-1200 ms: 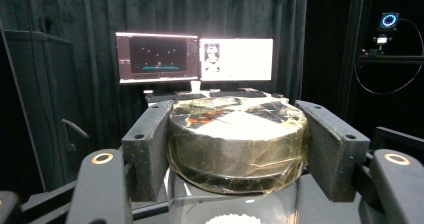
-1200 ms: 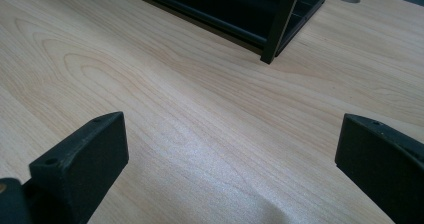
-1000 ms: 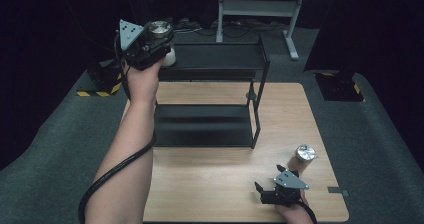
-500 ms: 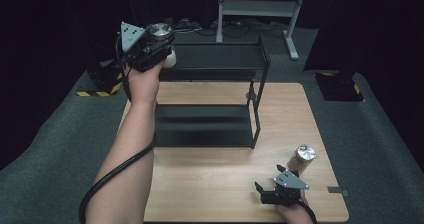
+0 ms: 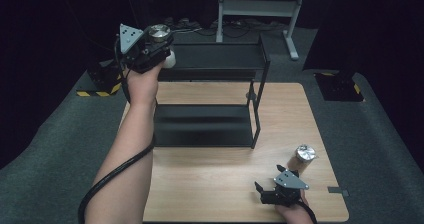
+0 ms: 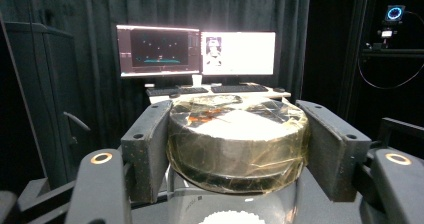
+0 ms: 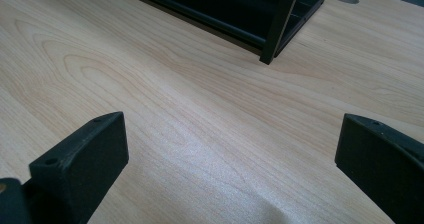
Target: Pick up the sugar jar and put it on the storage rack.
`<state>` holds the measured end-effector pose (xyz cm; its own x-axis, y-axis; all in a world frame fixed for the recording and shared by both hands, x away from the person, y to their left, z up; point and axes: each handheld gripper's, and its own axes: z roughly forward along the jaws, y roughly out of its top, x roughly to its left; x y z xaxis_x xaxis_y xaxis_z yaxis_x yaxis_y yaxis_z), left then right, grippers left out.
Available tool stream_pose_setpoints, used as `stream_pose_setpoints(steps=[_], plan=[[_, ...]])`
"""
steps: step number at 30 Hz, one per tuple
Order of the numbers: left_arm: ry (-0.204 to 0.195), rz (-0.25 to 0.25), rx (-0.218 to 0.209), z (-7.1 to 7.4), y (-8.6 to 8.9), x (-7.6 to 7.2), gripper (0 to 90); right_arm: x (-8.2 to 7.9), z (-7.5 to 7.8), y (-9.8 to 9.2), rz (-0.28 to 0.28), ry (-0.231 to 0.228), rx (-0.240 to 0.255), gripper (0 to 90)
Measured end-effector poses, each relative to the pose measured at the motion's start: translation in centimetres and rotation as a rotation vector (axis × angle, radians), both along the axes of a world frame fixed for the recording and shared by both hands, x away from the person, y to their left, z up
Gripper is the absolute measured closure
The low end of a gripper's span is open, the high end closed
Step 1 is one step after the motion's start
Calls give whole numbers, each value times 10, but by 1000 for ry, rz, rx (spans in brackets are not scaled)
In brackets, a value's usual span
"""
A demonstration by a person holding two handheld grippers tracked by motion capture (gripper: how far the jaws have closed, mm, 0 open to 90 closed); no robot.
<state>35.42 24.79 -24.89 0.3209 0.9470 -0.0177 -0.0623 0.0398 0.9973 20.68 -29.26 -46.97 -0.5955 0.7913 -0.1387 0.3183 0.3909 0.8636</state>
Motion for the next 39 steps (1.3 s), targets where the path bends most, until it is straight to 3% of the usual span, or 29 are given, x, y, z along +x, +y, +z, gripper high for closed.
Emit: stream_pose_setpoints(steps=[10, 13, 17, 29, 39], plan=[[22, -5, -29, 1, 0, 1, 307, 1, 0, 0, 3, 1, 1, 0], [32, 8, -33, 0, -3, 0, 215, 0, 0, -1, 4, 0, 0, 0], [39, 18, -31, -2, -5, -3, 11, 0, 0, -1, 3, 0, 2, 0], [19, -12, -48, -11, 3, -29, 4, 0, 0, -1, 6, 0, 2, 0], [3, -20, 3, -14, 2, -63, 4, 0, 0, 0, 10, -4, -4, 0]])
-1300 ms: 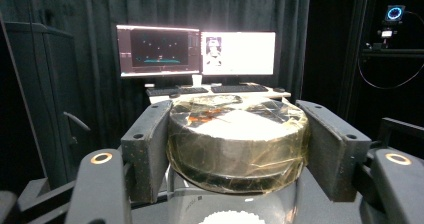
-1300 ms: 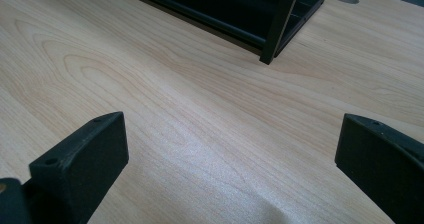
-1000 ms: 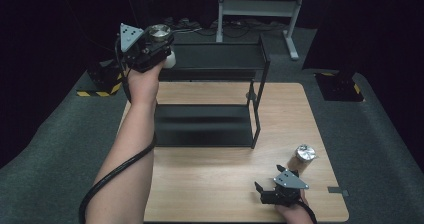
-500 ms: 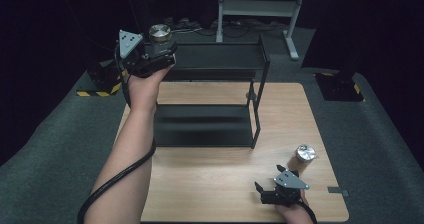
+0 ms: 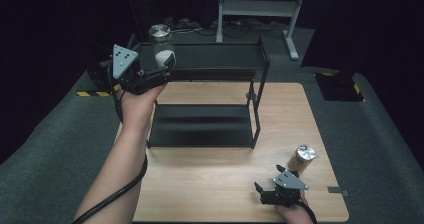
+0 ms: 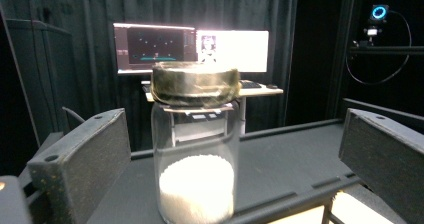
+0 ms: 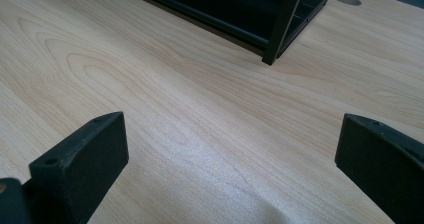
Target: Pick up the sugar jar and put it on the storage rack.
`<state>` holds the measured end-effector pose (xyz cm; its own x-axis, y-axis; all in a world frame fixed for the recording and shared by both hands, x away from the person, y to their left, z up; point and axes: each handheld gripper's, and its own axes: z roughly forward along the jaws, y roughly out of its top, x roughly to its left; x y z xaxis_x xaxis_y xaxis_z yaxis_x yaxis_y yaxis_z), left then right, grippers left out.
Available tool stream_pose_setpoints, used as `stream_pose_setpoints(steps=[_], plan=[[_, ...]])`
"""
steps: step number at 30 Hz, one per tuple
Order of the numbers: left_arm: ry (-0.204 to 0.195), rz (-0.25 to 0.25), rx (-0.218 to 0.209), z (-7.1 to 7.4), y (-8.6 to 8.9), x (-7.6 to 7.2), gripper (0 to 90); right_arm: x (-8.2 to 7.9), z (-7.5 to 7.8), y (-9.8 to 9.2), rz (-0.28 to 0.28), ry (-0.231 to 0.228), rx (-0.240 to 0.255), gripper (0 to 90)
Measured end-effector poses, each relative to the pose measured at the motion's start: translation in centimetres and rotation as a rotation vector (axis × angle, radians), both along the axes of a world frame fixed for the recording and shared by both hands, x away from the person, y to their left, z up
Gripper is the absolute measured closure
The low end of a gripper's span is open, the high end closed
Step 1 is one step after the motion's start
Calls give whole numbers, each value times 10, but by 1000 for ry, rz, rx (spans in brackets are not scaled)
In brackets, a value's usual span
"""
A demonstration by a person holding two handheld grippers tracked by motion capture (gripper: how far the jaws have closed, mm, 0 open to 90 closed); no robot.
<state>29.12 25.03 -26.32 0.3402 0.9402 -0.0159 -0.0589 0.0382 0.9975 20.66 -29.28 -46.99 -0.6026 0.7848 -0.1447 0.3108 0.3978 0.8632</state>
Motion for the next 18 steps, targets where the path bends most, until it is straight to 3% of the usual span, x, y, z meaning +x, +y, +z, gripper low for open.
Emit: stream_pose_setpoints(steps=[3, 7, 15, 18], plan=[[-9, -6, 0, -3, 0, -10, 4, 0, 0, 0, 2, 0, -1, 0], [-18, 0, 31, -7, -5, -25, 4, 0, 0, 0, 10, -1, -7, 0], [-22, -38, -7, -19, -2, -50, 4, 0, 1, 1, 15, -1, -15, 0], [-19, -41, 1, -25, -1, -60, 4, 0, 1, 1, 12, -2, -16, 0]])
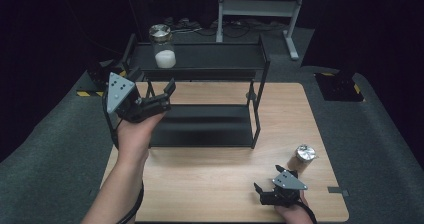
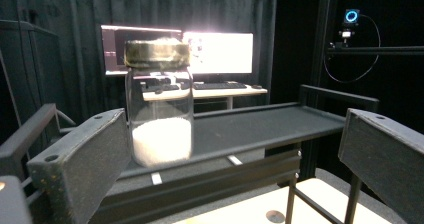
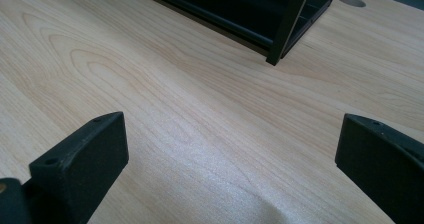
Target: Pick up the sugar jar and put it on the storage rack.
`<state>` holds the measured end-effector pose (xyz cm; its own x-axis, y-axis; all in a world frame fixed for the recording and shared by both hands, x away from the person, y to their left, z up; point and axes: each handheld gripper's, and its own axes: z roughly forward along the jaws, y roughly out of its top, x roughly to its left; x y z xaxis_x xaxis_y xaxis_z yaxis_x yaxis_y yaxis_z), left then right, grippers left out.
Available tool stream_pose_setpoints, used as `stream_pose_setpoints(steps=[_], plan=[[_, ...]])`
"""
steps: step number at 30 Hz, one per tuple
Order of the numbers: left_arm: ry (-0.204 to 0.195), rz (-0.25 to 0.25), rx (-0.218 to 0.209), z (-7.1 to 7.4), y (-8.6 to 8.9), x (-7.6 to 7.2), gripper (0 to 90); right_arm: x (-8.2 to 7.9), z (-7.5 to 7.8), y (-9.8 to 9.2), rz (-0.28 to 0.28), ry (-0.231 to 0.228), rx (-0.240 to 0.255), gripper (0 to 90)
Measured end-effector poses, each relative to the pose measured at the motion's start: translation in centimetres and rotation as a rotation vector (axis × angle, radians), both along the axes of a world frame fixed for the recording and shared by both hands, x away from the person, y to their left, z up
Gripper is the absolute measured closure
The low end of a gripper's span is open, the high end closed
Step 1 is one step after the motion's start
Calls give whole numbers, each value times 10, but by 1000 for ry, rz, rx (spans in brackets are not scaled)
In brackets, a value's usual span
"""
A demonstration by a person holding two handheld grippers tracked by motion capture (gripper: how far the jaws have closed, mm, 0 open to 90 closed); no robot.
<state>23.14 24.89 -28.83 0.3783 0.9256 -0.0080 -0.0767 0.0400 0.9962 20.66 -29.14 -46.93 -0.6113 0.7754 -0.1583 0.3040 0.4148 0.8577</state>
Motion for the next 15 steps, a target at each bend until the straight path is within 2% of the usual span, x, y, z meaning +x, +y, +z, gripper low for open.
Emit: stream_pose_setpoints(steps=[9, 15], plan=[[28, -3, -2, -20, 7, -23, 4, -1, 0, 1, -2, -4, -5, 0], [48, -4, 13, -36, 10, -36, 4, -1, -1, 1, -4, -8, -4, 0]])
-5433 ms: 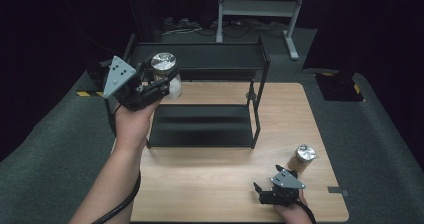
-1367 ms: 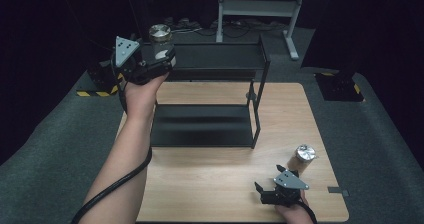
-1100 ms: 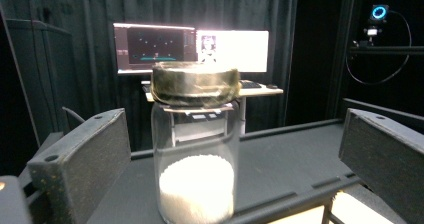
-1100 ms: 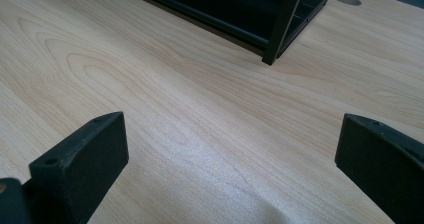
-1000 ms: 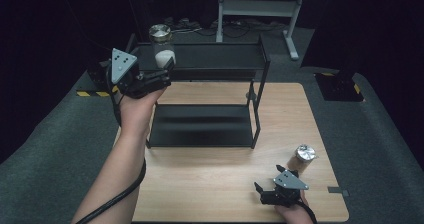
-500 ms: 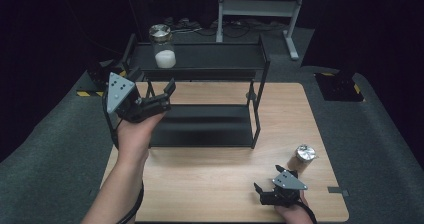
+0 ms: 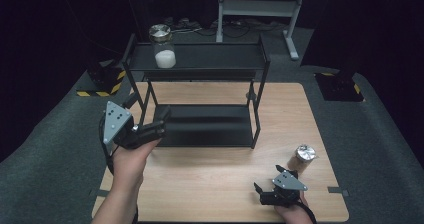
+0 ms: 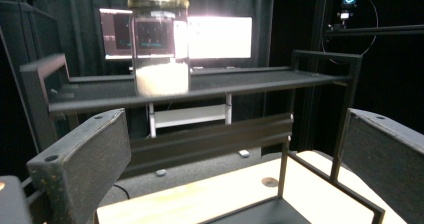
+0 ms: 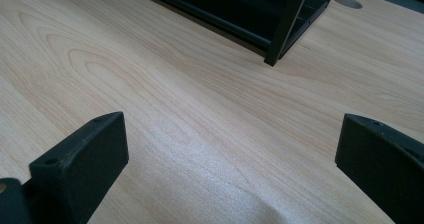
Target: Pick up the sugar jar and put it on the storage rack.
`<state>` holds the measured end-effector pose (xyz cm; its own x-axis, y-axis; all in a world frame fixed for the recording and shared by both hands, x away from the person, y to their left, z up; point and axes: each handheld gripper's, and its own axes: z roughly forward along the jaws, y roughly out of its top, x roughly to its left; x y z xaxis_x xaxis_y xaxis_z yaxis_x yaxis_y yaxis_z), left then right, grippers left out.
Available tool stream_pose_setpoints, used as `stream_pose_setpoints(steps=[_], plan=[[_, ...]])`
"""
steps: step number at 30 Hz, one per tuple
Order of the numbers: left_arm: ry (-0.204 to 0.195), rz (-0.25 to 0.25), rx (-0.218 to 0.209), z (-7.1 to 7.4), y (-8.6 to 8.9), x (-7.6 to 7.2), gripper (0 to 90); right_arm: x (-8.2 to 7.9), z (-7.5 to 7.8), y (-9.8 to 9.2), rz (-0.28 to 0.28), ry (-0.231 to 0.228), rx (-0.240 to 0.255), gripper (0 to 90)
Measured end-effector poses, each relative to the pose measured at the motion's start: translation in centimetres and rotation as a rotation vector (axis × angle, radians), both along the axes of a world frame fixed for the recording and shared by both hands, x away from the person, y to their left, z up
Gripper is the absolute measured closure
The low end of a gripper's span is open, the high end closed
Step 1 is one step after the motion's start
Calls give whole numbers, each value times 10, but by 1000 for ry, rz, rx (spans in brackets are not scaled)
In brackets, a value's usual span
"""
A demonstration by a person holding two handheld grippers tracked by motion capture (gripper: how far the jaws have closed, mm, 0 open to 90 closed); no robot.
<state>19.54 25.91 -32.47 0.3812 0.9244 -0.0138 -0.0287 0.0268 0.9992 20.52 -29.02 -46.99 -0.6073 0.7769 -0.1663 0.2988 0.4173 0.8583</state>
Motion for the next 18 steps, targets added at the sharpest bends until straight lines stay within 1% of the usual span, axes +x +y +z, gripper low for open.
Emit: stream_pose_setpoints(steps=[3, 6, 10, 18], plan=[[15, -14, 4, -9, 3, -4, 4, 0, 0, 0, 1, -2, 1, 0], [27, -17, 18, -17, 6, -9, 3, 0, 0, 0, 1, -2, 1, 0], [47, -20, 16, -29, 8, -14, 4, 0, 0, 0, 2, 0, -4, 0], [97, -24, 26, -58, 10, -19, 4, 0, 0, 1, 3, -4, -8, 0]])
